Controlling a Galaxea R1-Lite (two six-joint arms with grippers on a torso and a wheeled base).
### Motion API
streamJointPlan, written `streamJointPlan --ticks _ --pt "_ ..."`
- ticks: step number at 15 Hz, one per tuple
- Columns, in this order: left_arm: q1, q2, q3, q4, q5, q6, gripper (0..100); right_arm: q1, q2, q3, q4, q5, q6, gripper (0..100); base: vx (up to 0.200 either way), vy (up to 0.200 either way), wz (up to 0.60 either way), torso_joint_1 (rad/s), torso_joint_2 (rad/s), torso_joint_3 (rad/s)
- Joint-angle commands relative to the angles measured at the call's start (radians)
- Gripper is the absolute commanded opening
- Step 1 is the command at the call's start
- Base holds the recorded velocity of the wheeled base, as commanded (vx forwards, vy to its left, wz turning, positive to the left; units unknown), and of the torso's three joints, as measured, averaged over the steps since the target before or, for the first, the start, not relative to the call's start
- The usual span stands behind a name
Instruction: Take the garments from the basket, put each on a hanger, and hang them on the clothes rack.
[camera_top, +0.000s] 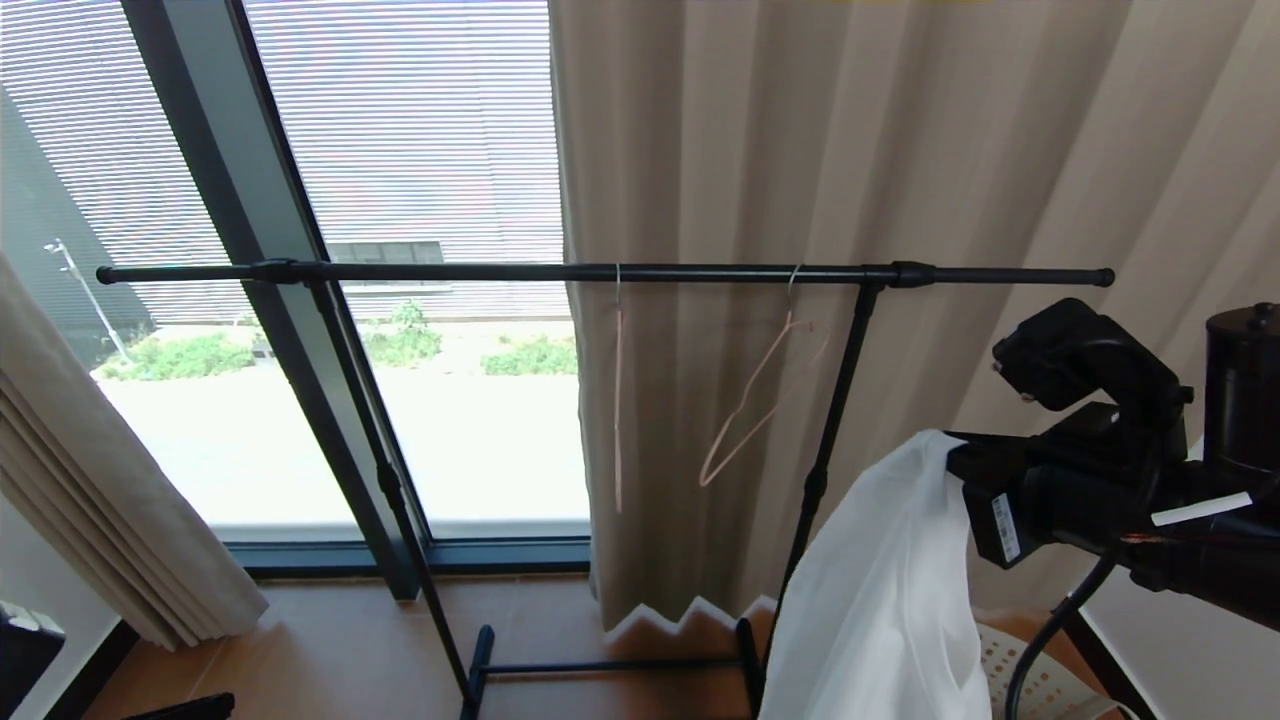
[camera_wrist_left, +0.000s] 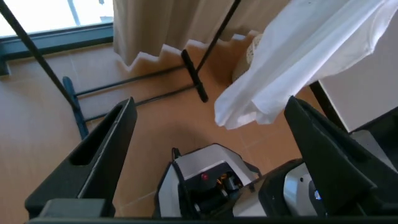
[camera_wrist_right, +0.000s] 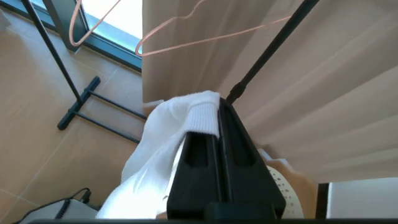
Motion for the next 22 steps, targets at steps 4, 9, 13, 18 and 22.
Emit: streamJointPlan --ticks 4,9,13,18,22 --pt "-0.181 0.302 -0.104 -0.034 0.029 -0.107 100 0.084 0.074 -0.027 -0.002 -0.011 0.117 0 0.0 0.0 0.0 0.0 0.0 0.0" --pt "-0.192 0.358 -0.121 -0.074 0.057 -0.121 100 0.119 0.09 -0.027 -0.002 -0.011 0.165 0 0.0 0.0 0.0 0.0 0.0 0.0" --pt "-0.238 0.371 -0.161 -0.074 0.086 -0.121 100 0.119 0.108 -0.031 -0.006 -0.011 0.171 0 0.0 0.0 0.0 0.0 0.0 0.0" --pt "-0.325 0.552 -0.342 -0.074 0.13 -0.121 100 0.144 0.318 -0.274 0.007 -0.054 0.166 0 0.0 0.0 0.0 0.0 0.0 0.0" --pt "-0.402 0.726 -0.463 -0.095 0.201 -0.189 100 0.147 0.384 -0.349 0.008 -0.163 0.185 0 0.0 0.0 0.0 0.0 0.0 0.0"
